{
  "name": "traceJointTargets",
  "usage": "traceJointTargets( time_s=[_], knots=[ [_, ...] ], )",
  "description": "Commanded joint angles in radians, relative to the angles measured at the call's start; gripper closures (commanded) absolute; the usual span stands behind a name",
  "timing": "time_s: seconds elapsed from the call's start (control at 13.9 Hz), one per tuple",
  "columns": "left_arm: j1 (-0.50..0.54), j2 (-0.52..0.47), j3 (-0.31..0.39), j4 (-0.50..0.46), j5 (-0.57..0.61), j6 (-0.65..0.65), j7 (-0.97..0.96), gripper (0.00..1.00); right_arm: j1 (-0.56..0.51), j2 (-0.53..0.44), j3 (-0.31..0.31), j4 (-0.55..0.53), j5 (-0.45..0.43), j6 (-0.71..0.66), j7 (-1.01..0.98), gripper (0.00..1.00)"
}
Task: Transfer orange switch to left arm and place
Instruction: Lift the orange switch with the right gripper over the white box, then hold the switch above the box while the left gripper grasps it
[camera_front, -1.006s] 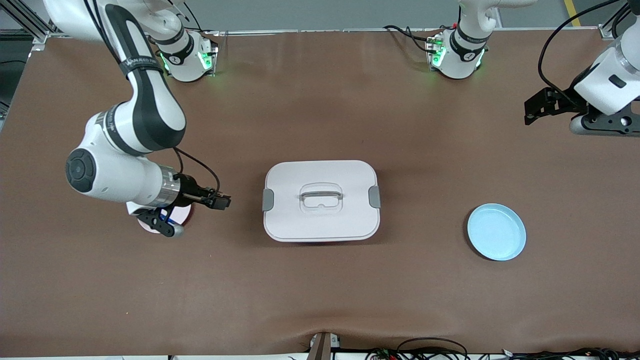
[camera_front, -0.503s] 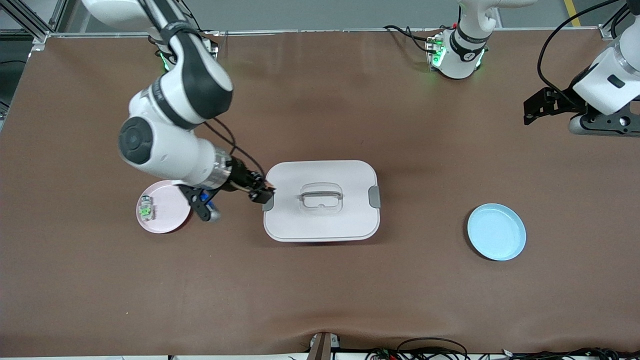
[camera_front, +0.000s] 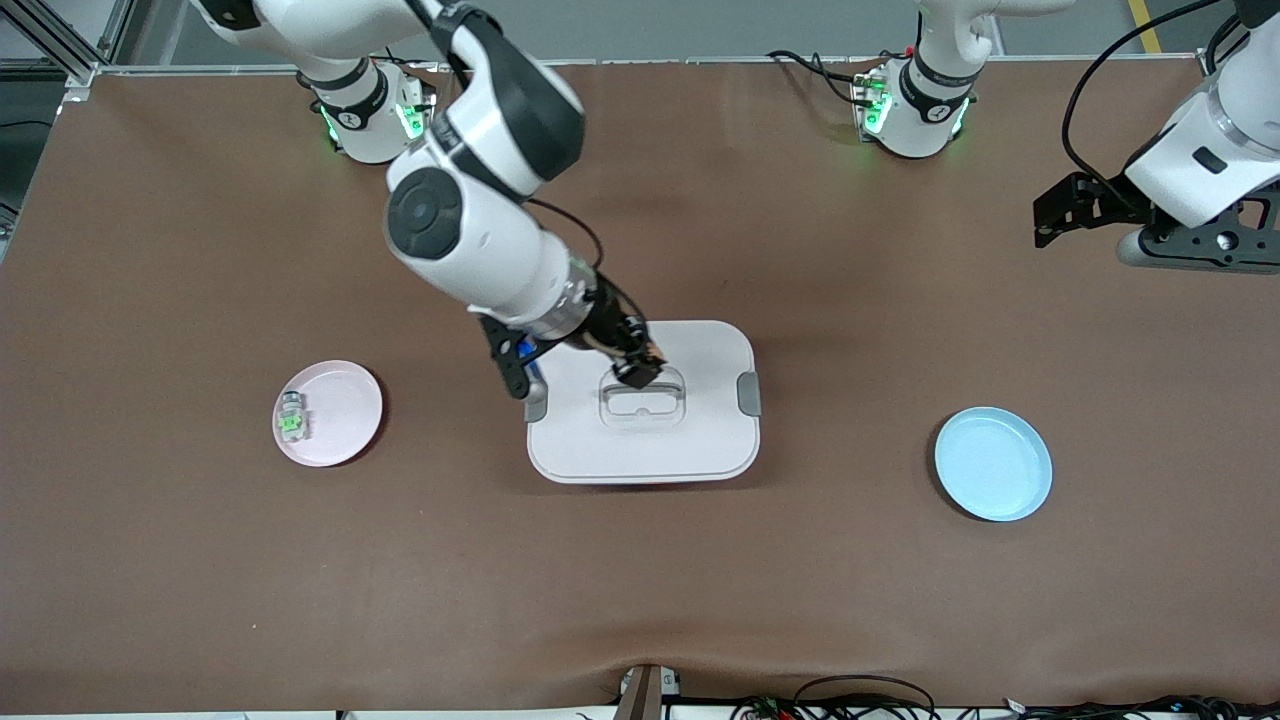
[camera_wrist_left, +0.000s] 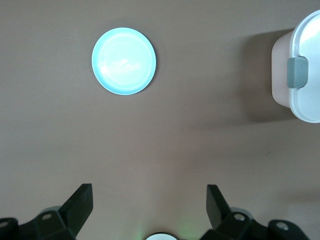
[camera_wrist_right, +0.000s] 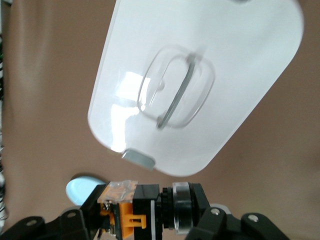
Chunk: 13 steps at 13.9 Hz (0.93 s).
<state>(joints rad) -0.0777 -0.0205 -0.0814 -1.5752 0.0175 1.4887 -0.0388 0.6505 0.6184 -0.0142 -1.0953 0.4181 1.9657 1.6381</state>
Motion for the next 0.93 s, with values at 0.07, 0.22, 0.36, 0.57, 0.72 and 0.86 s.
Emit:
traceJointTargets(
  time_s=[0.07,0.22,0.36,0.57,0.72,0.86],
  knots=[
    [0.001,-0.006,-0.041,-0.003,-0.036,-0.010,-0.057,0.00,0.075,0.055,0.002,0.077,0.019,0.111,0.162,1.00],
    [-0.001,-0.006,-0.073,-0.023,-0.103,-0.005,-0.166,0.00,0.096,0.079,0.029,0.092,0.019,0.189,0.253,1.00],
    [-0.001,-0.006,-0.122,-0.037,-0.117,-0.002,-0.251,0.00,0.086,0.083,0.071,0.107,0.019,0.214,0.316,1.00],
    [0.012,-0.019,-0.138,-0.110,-0.230,0.066,-0.250,0.00,0.078,0.099,0.099,0.110,0.054,0.246,0.373,1.00],
    [0.012,-0.047,-0.140,-0.182,-0.281,0.155,-0.239,0.00,0.086,0.106,0.099,0.110,0.057,0.249,0.408,1.00],
    [0.010,-0.062,-0.140,-0.244,-0.350,0.253,-0.227,0.00,0.086,0.107,0.099,0.110,0.059,0.255,0.448,1.00]
  ],
)
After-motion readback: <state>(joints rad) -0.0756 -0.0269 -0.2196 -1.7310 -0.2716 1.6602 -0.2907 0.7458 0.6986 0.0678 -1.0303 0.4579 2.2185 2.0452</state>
